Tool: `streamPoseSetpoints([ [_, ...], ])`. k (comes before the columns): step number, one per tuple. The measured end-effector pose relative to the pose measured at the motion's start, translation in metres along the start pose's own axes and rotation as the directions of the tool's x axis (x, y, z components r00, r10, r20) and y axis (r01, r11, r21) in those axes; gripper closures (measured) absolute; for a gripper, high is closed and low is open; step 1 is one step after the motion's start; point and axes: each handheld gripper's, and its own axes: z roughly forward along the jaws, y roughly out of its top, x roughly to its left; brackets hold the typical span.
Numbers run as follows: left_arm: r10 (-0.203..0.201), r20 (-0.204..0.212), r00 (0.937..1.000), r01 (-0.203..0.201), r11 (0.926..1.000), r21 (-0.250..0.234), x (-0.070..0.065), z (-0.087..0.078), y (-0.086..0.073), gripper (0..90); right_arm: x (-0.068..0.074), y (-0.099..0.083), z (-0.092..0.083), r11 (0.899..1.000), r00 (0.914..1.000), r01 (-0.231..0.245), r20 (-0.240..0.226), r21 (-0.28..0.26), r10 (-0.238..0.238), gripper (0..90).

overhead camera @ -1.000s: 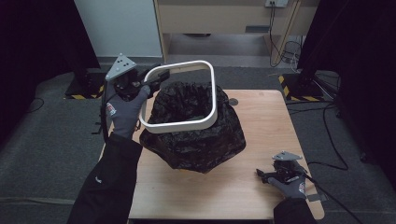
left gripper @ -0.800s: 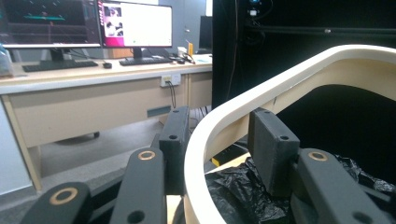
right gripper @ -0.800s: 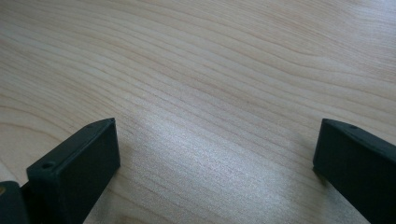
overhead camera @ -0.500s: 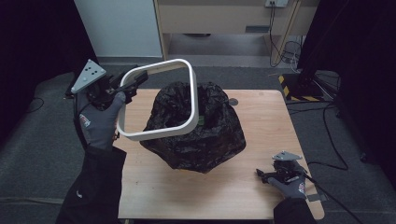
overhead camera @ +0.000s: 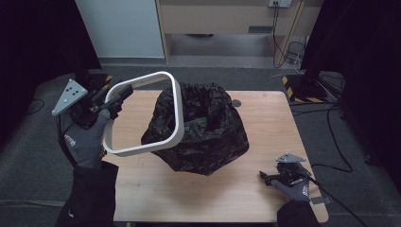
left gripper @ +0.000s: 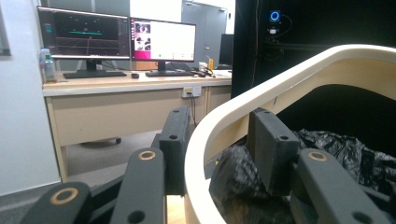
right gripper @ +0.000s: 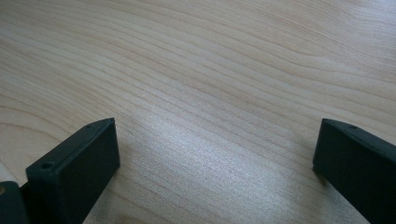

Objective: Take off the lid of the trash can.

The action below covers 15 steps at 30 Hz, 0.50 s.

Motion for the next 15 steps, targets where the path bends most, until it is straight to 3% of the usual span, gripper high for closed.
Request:
streamPoseSetpoints([
  [15,-0.051,-0.041,0.9978,0.052,0.9986,0.007,0.017,-0.035,-0.043,59.4,0.000,0.000,0.000,1.000,1.0000,-0.002,0.000,-0.001,0.002,0.8],
])
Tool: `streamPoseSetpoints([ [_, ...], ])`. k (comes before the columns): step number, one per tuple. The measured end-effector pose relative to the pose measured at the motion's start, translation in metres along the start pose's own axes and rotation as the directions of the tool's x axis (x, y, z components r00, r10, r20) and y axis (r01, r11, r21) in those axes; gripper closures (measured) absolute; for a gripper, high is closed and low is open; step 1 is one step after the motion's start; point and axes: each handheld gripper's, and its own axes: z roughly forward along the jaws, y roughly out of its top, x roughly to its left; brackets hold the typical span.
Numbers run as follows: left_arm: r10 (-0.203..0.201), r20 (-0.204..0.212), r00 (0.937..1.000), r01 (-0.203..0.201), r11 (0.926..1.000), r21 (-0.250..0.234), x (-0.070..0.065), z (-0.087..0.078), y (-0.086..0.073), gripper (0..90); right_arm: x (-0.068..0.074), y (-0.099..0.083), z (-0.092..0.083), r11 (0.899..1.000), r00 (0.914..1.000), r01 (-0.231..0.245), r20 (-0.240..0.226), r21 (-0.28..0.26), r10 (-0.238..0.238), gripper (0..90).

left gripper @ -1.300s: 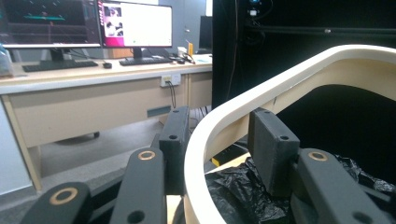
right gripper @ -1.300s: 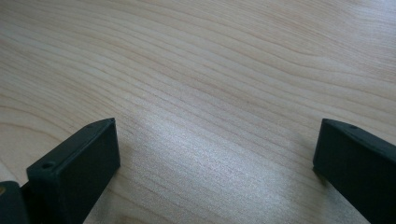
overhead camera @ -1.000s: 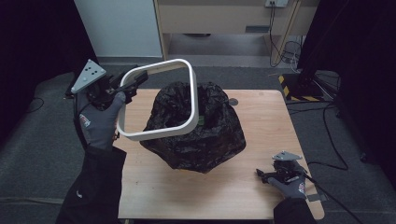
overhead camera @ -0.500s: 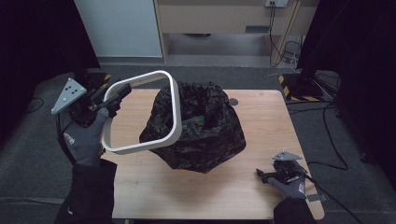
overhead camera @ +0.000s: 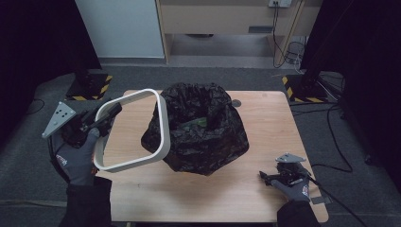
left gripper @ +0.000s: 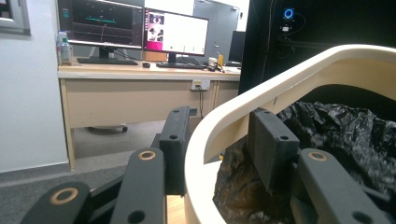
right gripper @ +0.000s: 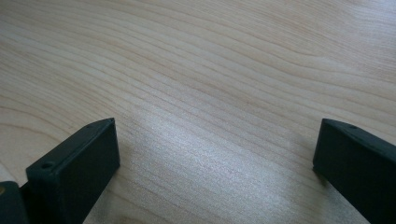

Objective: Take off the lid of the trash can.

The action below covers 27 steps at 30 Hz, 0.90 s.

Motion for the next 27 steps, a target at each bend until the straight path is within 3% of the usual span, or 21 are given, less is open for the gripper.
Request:
streamPoseSetpoints([
  [12,-0.019,-0.026,0.9995,0.021,0.9989,0.041,0.017,-0.019,-0.028,59.4,0.000,0.000,0.000,1.000,1.0000,-0.001,0.001,0.000,0.001,0.8],
  [27,-0.011,-0.072,0.9974,0.015,0.9977,0.066,0.028,-0.041,-0.040,59.3,0.000,0.000,0.000,1.000,1.0000,-0.001,0.002,0.000,0.001,0.9],
])
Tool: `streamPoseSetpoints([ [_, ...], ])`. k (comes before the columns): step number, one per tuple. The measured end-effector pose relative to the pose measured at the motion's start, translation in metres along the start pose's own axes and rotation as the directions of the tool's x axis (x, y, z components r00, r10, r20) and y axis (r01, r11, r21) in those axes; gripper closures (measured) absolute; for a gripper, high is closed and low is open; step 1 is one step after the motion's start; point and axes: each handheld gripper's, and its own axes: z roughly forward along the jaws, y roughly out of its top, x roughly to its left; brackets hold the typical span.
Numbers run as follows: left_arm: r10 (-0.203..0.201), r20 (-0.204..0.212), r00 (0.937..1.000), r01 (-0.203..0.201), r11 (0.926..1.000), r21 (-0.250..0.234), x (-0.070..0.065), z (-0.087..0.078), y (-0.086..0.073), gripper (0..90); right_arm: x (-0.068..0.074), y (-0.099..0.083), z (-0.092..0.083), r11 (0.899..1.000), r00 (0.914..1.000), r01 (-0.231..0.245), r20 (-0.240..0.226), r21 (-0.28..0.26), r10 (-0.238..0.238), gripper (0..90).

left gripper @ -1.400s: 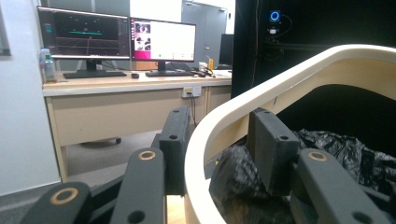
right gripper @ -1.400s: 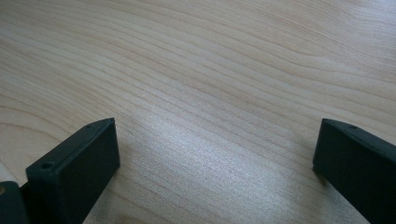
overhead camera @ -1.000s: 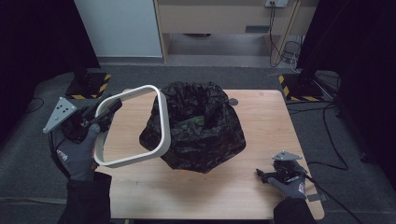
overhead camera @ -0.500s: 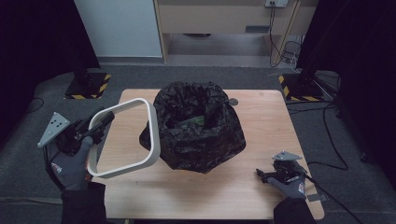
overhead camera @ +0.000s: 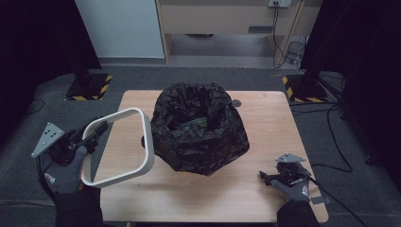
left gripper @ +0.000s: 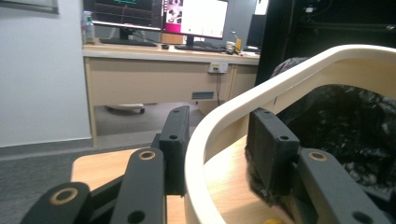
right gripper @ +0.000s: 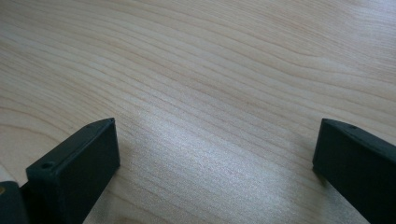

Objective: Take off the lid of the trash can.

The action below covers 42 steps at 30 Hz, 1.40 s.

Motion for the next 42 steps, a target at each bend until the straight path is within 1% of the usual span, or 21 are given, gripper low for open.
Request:
streamPoseSetpoints([
  [1,0.002,-0.011,0.9999,-0.002,1.0000,0.006,0.002,-0.003,-0.002,59.3,0.000,0.000,0.000,1.000,1.0000,0.001,0.001,0.000,-0.001,0.9],
  [2,0.002,-0.011,0.9999,-0.002,1.0000,0.006,0.002,-0.003,-0.002,59.3,0.000,0.000,0.000,1.000,1.0000,0.001,0.001,0.000,-0.001,0.9],
  [7,0.015,-0.039,0.9991,-0.014,0.9996,0.024,0.008,-0.007,-0.008,59.3,0.000,0.000,0.000,1.000,1.0000,0.001,0.002,0.000,-0.001,0.9],
  [16,-0.017,-0.070,0.9974,0.021,0.9985,0.051,0.027,-0.005,-0.026,59.3,0.000,0.000,0.000,1.000,1.0000,0.000,0.000,0.000,0.000,0.9],
  [18,-0.017,-0.076,0.9970,0.022,0.9981,0.058,0.033,-0.005,-0.030,59.3,0.000,0.000,0.000,1.000,1.0000,0.000,0.000,0.000,0.000,0.9],
  [21,-0.008,-0.099,0.9950,0.016,0.9972,0.073,0.041,-0.007,-0.036,59.3,0.000,0.000,0.000,1.000,1.0000,0.000,0.001,0.000,0.000,0.9],
  [25,-0.014,-0.128,0.9917,0.026,0.9957,0.089,0.050,-0.008,-0.045,59.2,0.000,0.000,0.000,1.000,1.0000,0.000,0.001,0.000,0.000,0.8],
  [29,-0.002,-0.148,0.9890,0.021,0.9922,0.123,0.056,-0.007,-0.053,59.2,0.000,0.000,0.000,1.000,1.0000,0.004,0.000,-0.001,-0.004,0.8],
  [34,-0.015,-0.163,0.9865,0.041,0.9868,0.157,0.062,-0.003,-0.066,59.1,0.000,0.000,0.000,1.000,1.0000,0.003,-0.001,-0.001,-0.003,0.8],
  [42,0.000,-0.187,0.9824,0.039,0.9777,0.206,0.065,0.006,-0.082,59.0,0.000,0.000,0.000,1.000,1.0000,0.005,-0.003,0.000,-0.005,0.8],
])
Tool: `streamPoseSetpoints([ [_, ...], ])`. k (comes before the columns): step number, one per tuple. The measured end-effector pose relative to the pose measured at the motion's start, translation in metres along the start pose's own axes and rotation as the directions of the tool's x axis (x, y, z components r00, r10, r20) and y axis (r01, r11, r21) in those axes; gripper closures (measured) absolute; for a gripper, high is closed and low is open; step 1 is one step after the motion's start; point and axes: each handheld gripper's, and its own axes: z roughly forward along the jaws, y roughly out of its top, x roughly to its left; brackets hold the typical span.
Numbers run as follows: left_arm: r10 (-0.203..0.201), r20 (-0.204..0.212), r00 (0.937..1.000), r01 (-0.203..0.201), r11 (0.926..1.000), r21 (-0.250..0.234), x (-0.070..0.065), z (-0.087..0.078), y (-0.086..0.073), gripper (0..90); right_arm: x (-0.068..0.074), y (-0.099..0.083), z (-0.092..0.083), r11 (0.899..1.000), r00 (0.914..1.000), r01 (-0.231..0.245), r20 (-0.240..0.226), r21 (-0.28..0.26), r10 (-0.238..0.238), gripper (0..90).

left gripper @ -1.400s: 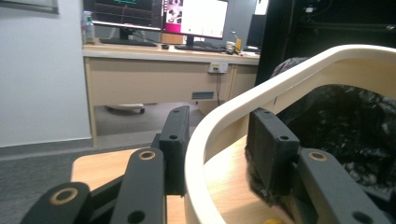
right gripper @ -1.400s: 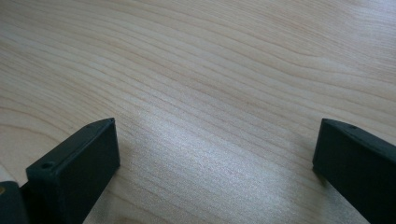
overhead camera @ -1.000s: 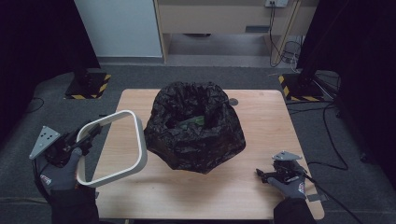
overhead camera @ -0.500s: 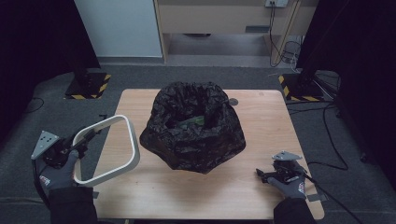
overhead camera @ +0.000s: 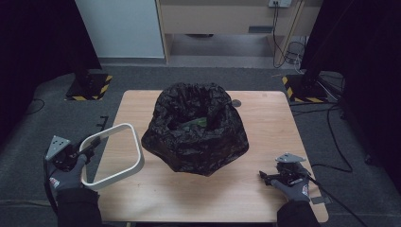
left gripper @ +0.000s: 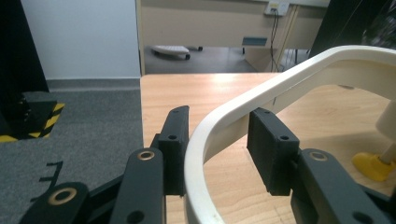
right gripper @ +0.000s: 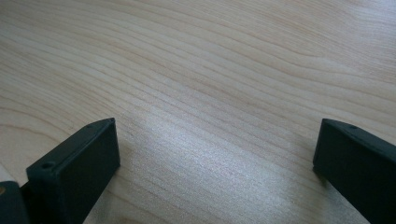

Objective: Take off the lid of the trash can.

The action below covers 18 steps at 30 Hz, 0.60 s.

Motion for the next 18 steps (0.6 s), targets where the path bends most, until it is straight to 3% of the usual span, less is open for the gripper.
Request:
streamPoseSetpoints([
  [8,0.021,0.002,0.9998,-0.021,0.9970,0.075,-0.010,0.021,-0.017,59.0,0.000,0.000,0.000,1.000,1.0000,-0.001,-0.001,0.000,0.001,0.8],
  [18,0.067,0.039,0.9970,-0.073,0.9805,0.182,-0.029,0.046,-0.036,59.0,0.000,0.000,0.000,1.000,1.0000,-0.001,-0.001,0.000,0.001,0.8],
])
